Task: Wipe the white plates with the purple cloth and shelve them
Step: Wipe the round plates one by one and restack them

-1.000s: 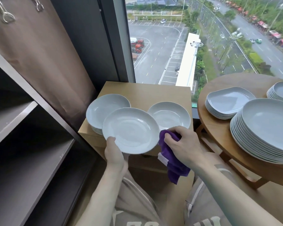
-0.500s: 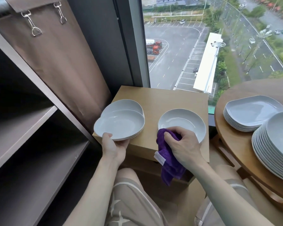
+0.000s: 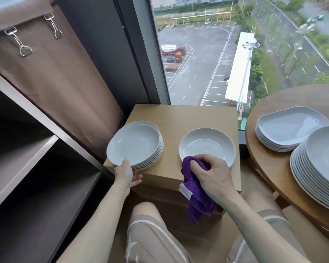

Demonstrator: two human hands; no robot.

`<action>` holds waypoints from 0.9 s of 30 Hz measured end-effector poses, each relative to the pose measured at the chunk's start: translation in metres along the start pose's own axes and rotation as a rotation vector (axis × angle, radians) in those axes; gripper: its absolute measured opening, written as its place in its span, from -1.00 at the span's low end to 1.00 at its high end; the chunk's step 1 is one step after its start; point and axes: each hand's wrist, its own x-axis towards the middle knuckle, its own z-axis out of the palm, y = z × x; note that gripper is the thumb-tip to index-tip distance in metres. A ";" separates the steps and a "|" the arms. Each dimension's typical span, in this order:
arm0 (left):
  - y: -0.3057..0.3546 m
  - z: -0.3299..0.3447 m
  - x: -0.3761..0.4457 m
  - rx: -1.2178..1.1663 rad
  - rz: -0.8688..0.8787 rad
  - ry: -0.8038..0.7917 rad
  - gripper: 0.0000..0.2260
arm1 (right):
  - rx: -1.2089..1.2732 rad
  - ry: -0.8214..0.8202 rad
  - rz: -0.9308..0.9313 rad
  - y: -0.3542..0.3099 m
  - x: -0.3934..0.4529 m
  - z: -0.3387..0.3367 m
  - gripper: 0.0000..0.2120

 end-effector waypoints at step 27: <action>-0.048 0.156 -0.061 0.206 0.051 -0.368 -0.66 | 0.020 0.111 0.088 0.017 -0.012 -0.051 -0.86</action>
